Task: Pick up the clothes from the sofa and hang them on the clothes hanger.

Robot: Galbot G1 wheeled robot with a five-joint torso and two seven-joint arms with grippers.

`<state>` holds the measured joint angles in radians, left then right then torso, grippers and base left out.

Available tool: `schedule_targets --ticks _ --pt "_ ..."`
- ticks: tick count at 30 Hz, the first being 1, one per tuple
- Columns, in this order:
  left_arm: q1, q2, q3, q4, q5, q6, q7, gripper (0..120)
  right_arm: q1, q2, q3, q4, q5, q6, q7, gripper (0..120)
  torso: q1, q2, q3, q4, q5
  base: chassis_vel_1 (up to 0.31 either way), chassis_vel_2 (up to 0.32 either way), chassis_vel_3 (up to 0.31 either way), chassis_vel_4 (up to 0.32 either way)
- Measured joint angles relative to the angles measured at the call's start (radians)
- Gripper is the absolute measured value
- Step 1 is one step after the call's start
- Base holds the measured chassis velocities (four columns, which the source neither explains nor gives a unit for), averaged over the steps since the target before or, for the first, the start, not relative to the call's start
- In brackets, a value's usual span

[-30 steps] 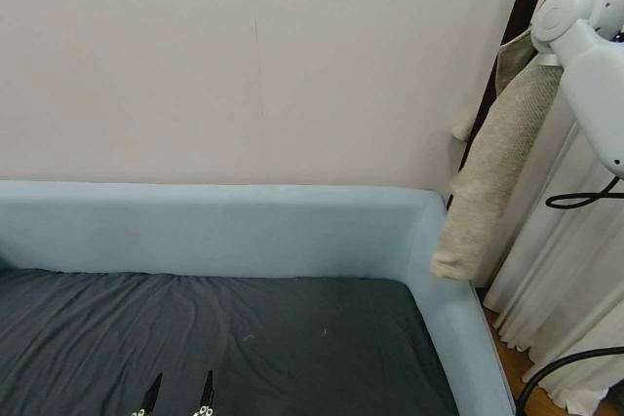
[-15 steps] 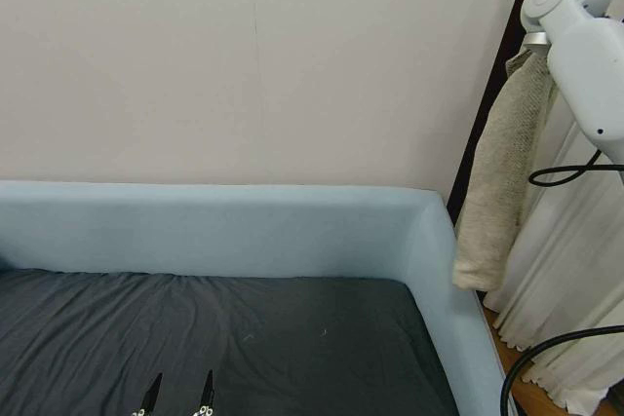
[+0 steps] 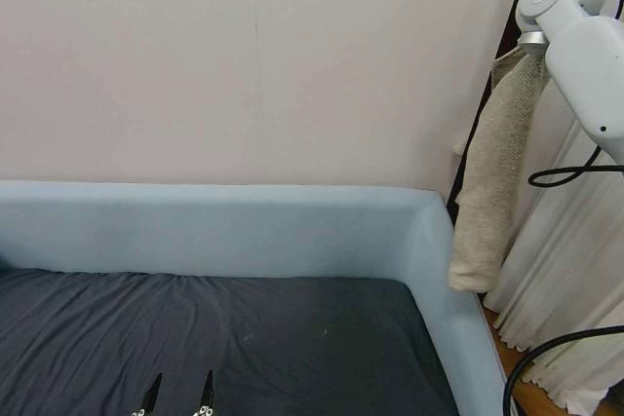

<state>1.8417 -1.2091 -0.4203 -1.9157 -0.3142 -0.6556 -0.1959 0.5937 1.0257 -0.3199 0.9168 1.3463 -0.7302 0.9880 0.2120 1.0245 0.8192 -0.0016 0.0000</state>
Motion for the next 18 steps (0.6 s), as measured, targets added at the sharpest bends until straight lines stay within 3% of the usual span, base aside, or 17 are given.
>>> schedule_targets --ticks 5,9,11,14,16,18 --pt "0.0 0.0 0.0 0.0 0.0 0.0 0.0 100 -0.01 -0.034 -0.01 0.052 -0.028 -0.001 -0.052 34 0.0 0.0 0.0 0.0004 -0.0002 0.0 0.0 0.0 0.0" --pt "0.0 0.0 0.0 0.0 0.0 0.0 0.0 100 -0.022 -0.087 -0.024 0.135 -0.046 -0.001 -0.099 53 0.0 0.0 0.0 -0.0003 0.0 0.0 0.0 0.0 0.0" --pt "0.0 0.0 0.0 0.0 0.0 0.0 0.0 100 -0.028 -0.1 -0.025 0.163 -0.047 -0.001 -0.109 57 0.0 0.0 0.0 -0.0002 0.0 0.0 0.0 0.0 0.0" --pt "0.0 0.0 0.0 0.0 0.0 0.0 0.0 100 -0.061 -0.15 -0.014 0.277 -0.047 -0.001 -0.136 71 0.0 0.0 0.0 0.0003 -0.0001 0.0 0.0 0.0 0.0" --pt "0.0 0.0 0.0 0.0 0.0 0.0 0.0 100 -0.081 -0.175 -0.001 0.332 -0.042 0.003 -0.157 74 0.0 0.0 0.0 0.0004 -0.0003 0.0 0.0 0.0 0.0" --pt "0.0 0.0 0.0 0.0 0.0 0.0 0.0 100 -0.134 -0.239 0.023 0.442 -0.039 0.039 -0.224 84 0.0 0.0 0.0 0.0002 -0.0003 0.0 0.0 0.0 0.0"
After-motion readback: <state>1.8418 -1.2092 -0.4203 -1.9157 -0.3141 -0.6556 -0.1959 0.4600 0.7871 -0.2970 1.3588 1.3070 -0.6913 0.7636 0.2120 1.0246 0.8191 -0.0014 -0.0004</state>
